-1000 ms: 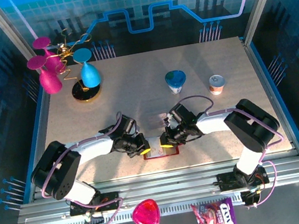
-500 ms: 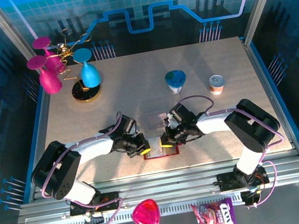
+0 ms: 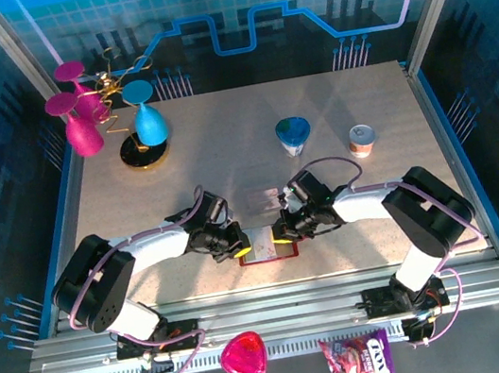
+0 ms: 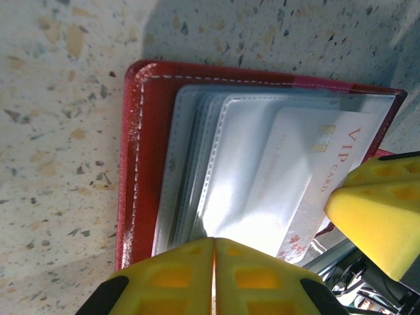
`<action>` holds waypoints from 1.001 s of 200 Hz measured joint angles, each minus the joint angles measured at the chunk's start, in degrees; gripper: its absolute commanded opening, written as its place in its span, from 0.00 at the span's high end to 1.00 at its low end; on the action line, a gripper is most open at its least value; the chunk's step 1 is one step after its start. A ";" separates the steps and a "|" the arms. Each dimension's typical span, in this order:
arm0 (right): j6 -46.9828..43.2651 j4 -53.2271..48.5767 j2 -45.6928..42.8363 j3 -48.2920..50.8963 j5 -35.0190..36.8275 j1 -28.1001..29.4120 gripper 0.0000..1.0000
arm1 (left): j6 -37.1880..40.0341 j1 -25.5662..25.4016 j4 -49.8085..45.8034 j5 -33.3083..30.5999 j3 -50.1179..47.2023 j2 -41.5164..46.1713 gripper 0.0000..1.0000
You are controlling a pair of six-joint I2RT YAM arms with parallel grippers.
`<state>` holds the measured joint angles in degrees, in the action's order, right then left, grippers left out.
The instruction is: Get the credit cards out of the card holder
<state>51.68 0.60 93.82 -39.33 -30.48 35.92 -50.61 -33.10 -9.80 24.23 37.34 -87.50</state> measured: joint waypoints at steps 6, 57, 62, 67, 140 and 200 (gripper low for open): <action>-0.31 -0.44 -0.24 0.00 0.07 -0.17 1.00 | -0.02 0.00 0.00 0.00 0.00 0.00 0.92; -3.23 -5.07 -3.43 0.02 0.07 -2.03 1.00 | -0.02 0.00 -0.02 0.00 0.00 0.00 0.92; -3.63 -5.64 -3.74 0.02 0.04 -2.23 1.00 | -0.02 0.00 0.00 0.02 0.00 0.00 0.92; -3.96 -6.08 -4.00 0.02 0.11 -2.36 1.00 | -0.02 0.00 -0.02 0.00 0.00 0.00 0.92; -7.02 -12.09 -6.60 -0.15 0.92 -3.37 1.00 | -0.02 0.00 -0.02 0.02 0.00 0.00 0.92; -7.41 -13.64 -6.93 -1.20 1.55 -3.37 1.00 | -0.02 0.00 0.00 0.02 0.00 0.00 0.92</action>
<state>44.27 -13.04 86.89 -40.53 -28.93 32.56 -50.63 -33.10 -9.80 24.25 37.34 -87.50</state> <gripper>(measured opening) 0.044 0.083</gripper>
